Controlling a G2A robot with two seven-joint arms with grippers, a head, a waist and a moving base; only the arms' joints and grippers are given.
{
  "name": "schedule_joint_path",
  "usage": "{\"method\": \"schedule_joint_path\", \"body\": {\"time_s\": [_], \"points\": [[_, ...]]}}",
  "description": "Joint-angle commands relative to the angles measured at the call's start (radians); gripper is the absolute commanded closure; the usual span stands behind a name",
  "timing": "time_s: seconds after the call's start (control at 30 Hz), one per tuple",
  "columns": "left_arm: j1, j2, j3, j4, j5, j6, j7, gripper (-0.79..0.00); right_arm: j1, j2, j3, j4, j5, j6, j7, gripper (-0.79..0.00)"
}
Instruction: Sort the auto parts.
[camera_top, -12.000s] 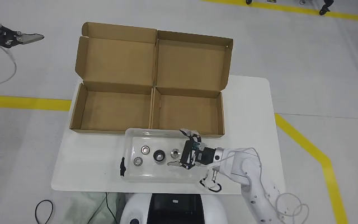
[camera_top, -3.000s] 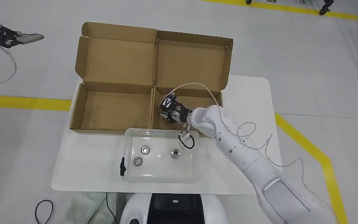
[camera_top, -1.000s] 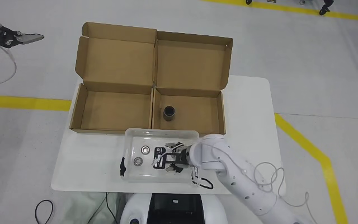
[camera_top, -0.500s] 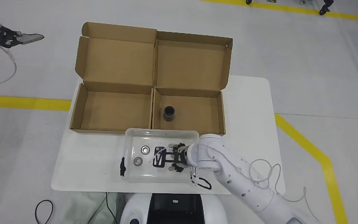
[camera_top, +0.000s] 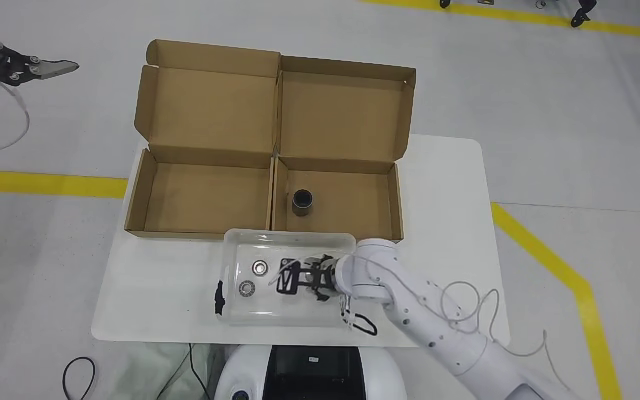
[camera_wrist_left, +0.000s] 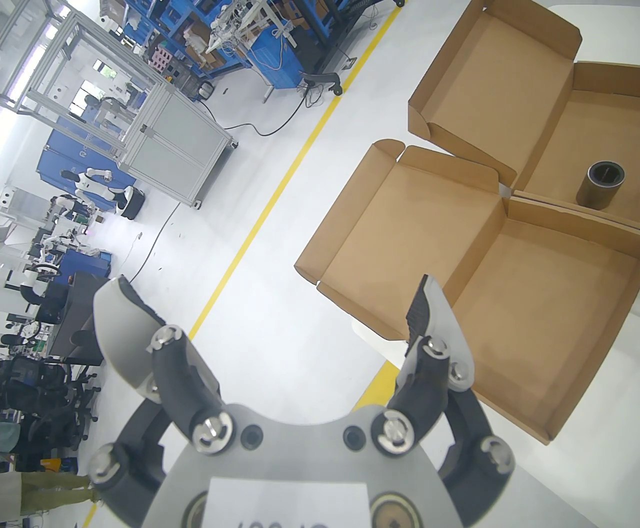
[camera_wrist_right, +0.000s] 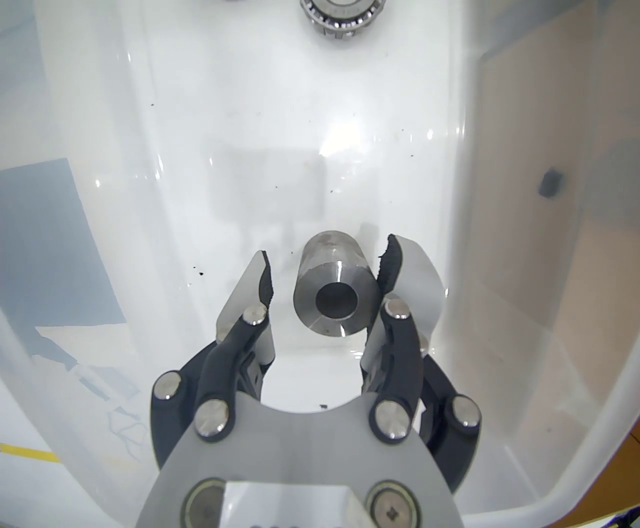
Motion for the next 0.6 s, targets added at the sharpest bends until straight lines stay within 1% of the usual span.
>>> {"method": "schedule_joint_path", "body": {"time_s": [0.0,0.07,0.1,0.13,0.17,0.27,0.5,0.57], "points": [[0.000,0.000,0.000,0.000,0.000,0.000,0.000,-0.785,0.002,0.000,-0.003,0.002,0.000,0.003,0.004,-0.283],[0.000,0.000,0.000,0.000,0.000,0.000,0.000,-0.785,0.005,0.000,-0.005,0.002,0.002,0.005,0.005,-0.215],[0.000,0.000,0.000,0.000,0.000,0.000,0.000,-0.785,0.006,0.000,-0.005,0.002,0.005,0.006,0.003,-0.154],[0.000,0.000,0.000,0.000,0.000,0.000,0.000,-0.785,0.007,0.001,-0.005,0.002,0.006,0.006,0.002,-0.111],[0.000,0.000,0.000,0.000,0.000,0.000,0.000,-0.785,0.008,0.001,-0.006,0.002,0.006,0.006,0.001,-0.006],[0.000,0.000,0.000,0.000,0.000,0.000,0.000,-0.785,0.011,0.002,-0.005,-0.004,0.007,0.006,-0.010,0.000],[0.000,0.000,0.000,0.000,0.000,0.000,0.000,-0.785,0.012,0.007,0.004,-0.031,-0.009,-0.022,-0.121,0.000],[0.000,0.000,0.000,0.000,0.000,0.000,0.000,-0.785,0.016,0.007,-0.003,-0.030,-0.010,-0.029,-0.125,0.000]]}}
